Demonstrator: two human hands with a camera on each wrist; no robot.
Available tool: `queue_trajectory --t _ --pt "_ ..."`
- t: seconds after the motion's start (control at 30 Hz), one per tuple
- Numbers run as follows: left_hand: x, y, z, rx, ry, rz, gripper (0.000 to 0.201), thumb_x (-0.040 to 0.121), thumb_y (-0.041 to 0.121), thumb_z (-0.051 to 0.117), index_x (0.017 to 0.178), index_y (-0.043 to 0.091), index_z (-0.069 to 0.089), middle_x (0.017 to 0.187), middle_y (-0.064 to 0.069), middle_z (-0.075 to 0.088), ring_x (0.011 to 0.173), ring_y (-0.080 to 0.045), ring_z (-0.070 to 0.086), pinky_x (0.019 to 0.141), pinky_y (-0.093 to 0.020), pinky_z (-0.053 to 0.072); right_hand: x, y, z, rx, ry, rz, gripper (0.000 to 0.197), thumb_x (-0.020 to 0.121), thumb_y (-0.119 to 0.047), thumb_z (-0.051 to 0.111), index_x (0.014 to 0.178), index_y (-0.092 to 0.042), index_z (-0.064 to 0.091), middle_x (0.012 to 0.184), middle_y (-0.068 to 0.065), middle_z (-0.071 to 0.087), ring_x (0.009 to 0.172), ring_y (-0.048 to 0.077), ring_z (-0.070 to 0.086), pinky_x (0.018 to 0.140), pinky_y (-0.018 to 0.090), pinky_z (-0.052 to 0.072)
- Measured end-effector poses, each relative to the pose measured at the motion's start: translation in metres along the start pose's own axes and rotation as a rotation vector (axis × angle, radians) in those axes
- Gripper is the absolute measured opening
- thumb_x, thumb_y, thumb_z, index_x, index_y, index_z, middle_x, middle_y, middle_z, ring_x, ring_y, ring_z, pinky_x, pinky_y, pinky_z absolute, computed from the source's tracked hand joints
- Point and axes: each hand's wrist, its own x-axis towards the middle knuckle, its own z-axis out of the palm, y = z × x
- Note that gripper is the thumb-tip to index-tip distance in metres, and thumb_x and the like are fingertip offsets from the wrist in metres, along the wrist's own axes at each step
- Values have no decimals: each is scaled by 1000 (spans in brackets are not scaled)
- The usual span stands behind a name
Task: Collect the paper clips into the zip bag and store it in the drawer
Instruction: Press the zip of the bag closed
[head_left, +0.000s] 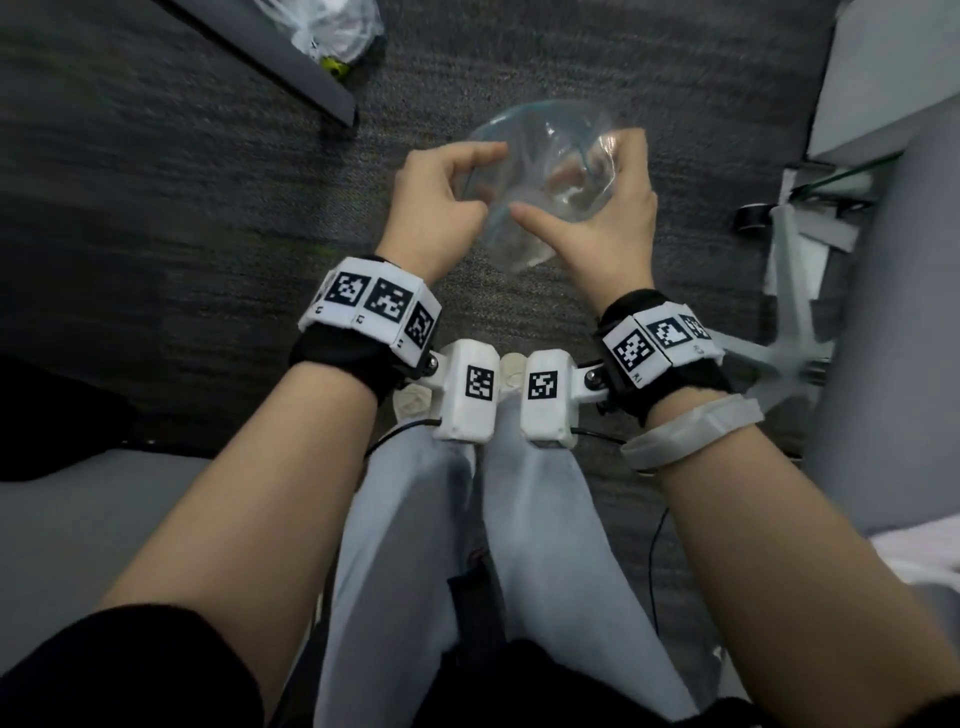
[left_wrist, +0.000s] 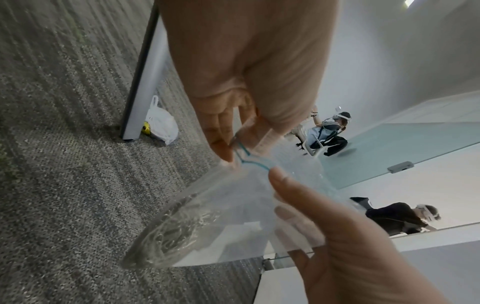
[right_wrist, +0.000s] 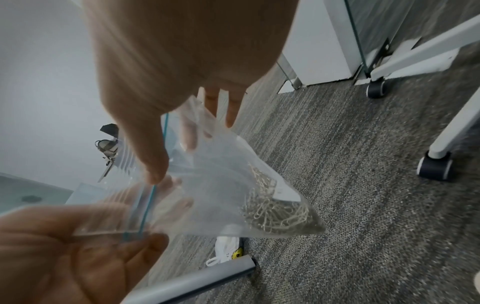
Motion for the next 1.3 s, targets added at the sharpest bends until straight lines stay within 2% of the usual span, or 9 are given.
queue_trajectory --t 0.23,0.4,0.5,0.63,0.73,0.83,0.93,1.13,1.3 --pt "-74 108 -46 17 -73 7 61 63 -3 46 121 9 61 114 -8 67 109 -16 62 95 -42 51 -38 -119 -56 216 -69 96 59 70 -27 83 108 -17 39 109 4 64 100 11 63 90 18 49" --pt "-118 178 -82 105 -56 39 55 75 -17 42 119 9 62 115 -8 66 111 -17 60 92 -29 48 -27 -197 -76 256 -15 248 25 89 -23 63 110 -23 50 83 2 70 82 19 72 85 43 57" --pt "-142 212 -110 133 -28 81 59 73 -19 37 117 10 63 115 -5 65 113 -16 59 94 -27 47 -23 -246 -84 154 -23 151 15 85 -1 60 91 -14 66 57 -7 66 58 8 66 69 32 56" --pt "-171 251 -157 79 31 130 56 73 -19 36 112 9 66 92 2 63 94 -7 58 77 -14 45 -32 -316 -81 155 1 -26 20 71 -9 62 62 -25 67 43 -9 60 47 12 59 62 35 53" --pt "-191 267 -193 -5 86 187 53 68 -19 37 101 6 70 96 -3 68 94 -10 64 87 -23 51 -36 -360 -73 200 -6 -98 20 69 -6 60 59 -21 68 40 -11 58 42 6 55 58 25 49" --pt "-204 273 -224 -50 178 226 55 64 -21 35 93 10 70 96 -7 70 86 -9 66 73 -12 51 -36 -394 -59 216 1 -116 19 68 -7 63 56 -21 69 38 -15 55 41 -1 49 50 16 40" --pt "-212 274 -254 -47 277 237 54 64 -18 33 91 11 71 94 -10 71 77 -11 65 59 -5 42 -33 -421 -40 235 -26 -128 23 62 -11 62 48 -28 67 35 -14 50 41 2 44 48 16 35" --pt "-218 265 -305 -72 472 177 54 60 -13 32 79 19 72 89 -10 72 79 -10 67 67 -17 46 -20 -462 11 179 -211 -195 16 56 -15 56 45 -22 66 37 -7 45 44 11 39 48 22 30" --pt "-215 264 -329 -138 634 78 58 59 -17 29 83 13 72 88 -12 71 75 -15 65 62 -7 41 3 -488 51 77 -436 -211 12 51 -18 54 45 -15 64 33 -5 43 40 14 36 47 25 30"
